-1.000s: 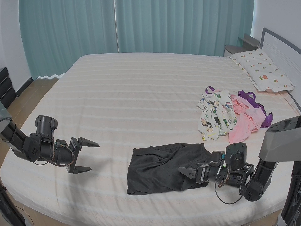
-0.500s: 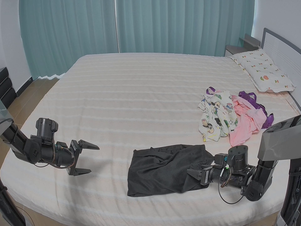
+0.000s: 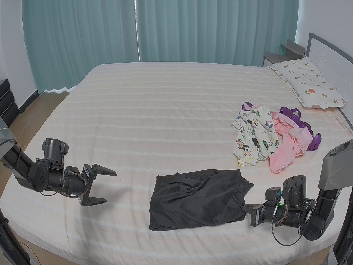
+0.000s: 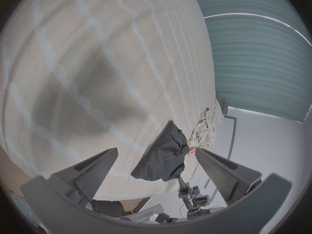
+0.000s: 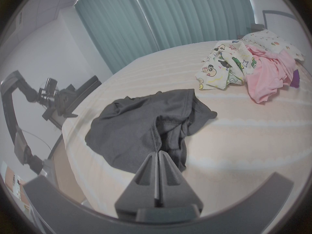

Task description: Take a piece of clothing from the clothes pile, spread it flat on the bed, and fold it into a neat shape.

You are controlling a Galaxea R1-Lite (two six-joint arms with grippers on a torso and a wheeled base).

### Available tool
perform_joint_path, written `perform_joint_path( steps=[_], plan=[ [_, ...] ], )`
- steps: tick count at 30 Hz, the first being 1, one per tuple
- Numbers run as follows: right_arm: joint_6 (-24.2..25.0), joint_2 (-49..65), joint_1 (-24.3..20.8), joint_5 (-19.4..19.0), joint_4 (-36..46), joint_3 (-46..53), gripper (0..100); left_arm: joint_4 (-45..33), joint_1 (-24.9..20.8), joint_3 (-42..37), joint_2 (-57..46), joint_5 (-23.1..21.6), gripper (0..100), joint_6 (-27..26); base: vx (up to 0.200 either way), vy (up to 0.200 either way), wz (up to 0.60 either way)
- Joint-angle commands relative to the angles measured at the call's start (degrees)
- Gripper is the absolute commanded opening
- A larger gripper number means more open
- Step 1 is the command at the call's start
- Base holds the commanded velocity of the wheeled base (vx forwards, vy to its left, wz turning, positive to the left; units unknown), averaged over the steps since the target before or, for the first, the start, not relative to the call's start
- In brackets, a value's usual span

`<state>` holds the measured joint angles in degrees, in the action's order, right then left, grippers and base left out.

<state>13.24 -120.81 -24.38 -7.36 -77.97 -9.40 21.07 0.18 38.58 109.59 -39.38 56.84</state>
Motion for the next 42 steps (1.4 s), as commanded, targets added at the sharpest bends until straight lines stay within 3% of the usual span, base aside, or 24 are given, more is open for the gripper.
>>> perform_joint_path(
  steps=[1,9,14,15,24,26,28,30,31,32,40,42],
  plan=[
    [-2.52,0.49,0.74,-0.11,0.1,2.63,0,0.03,-0.01,0.0,0.18,0.0,100,0.02,0.0,0.0,0.0],
    [-8.93,0.31,2.41,0.33,0.19,7.2,0,0.03,-0.01,0.0,0.27,0.0,100,0.02,0.0,0.0,0.0],
    [-9.55,-1.18,2.41,0.6,0.19,7.64,0,0.03,-0.01,0.0,0.36,0.0,100,-0.07,0.0,0.0,0.0],
    [-9.81,-1.36,2.41,0.86,0.19,7.82,100,0.03,-0.01,0.0,0.36,0.0,100,-0.07,0.0,0.0,0.0],
    [-10.16,2.24,4.17,1.47,-0.87,5.97,100,0.03,-0.01,0.09,0.36,0.0,100,0.02,0.0,0.0,0.0],
    [-9.46,2.51,5.05,1.3,-0.95,4.21,100,0.03,-0.01,0.09,0.36,0.0,100,0.02,0.0,0.0,0.0],
    [-5.42,1.8,5.84,1.39,-0.87,0.61,100,0.03,-0.01,0.09,0.36,0.0,100,0.02,0.0,0.0,0.0],
    [-5.42,1.8,5.84,1.39,-0.87,0.61,100,0.03,-0.01,0.09,0.36,0.0,100,0.02,0.0,0.0,0.0],
    [1.61,0.75,5.66,1.56,-0.25,-4.05,100,0.03,-0.09,0.09,0.36,0.0,100,-0.07,0.0,0.0,0.0],
    [2.23,0.57,5.66,1.56,-0.25,-4.58,100,0.03,-0.09,0.09,0.36,0.0,100,0.02,0.0,0.0,0.0],
    [23.59,-11.47,5.22,1.65,2.21,-22.59,100,0.03,-0.09,0.0,0.36,0.0,100,-0.07,0.0,0.0,0.0],
    [26.4,-13.14,5.31,1.65,3.88,-25.85,100,0.03,-0.09,0.0,0.36,0.09,100,-0.07,0.0,0.0,0.0]
  ],
)
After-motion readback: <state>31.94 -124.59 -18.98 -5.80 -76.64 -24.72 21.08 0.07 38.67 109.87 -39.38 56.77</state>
